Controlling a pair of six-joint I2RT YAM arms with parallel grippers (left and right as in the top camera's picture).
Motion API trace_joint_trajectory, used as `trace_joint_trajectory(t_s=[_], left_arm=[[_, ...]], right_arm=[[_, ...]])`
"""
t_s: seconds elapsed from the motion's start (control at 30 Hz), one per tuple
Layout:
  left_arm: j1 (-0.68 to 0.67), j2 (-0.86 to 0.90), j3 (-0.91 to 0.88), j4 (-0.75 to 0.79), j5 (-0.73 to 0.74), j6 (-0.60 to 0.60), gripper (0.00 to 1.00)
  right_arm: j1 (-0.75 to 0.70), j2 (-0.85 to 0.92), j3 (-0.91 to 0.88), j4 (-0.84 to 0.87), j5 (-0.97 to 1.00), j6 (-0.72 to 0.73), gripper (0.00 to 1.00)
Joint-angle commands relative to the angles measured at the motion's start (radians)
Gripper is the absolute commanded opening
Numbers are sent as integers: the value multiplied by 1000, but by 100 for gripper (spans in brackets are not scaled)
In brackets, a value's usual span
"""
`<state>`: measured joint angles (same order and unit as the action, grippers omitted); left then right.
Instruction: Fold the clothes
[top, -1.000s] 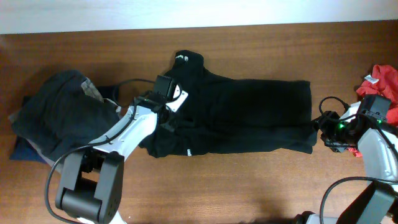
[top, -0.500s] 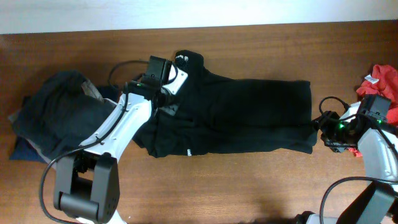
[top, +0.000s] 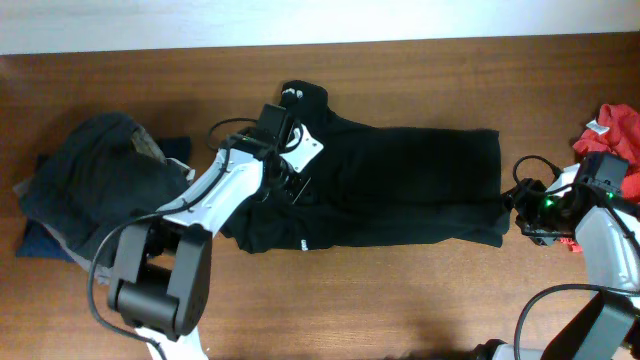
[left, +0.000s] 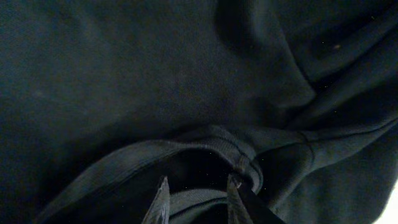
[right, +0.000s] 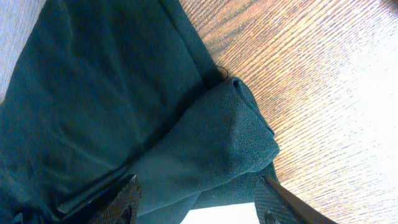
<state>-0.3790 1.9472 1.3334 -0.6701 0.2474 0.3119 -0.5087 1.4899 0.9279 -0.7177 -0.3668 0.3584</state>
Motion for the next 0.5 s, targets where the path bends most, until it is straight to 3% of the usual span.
trace_joint_trajectory(t_s=[0.0,0.47], left_arm=[[-8,6,3,3,27,20,31],[-66,28,3,-13,26,19,32]], right_arm=[[5,3,20,-1,-6,-10,64],[5,3,20,-1,-6,-10,64]])
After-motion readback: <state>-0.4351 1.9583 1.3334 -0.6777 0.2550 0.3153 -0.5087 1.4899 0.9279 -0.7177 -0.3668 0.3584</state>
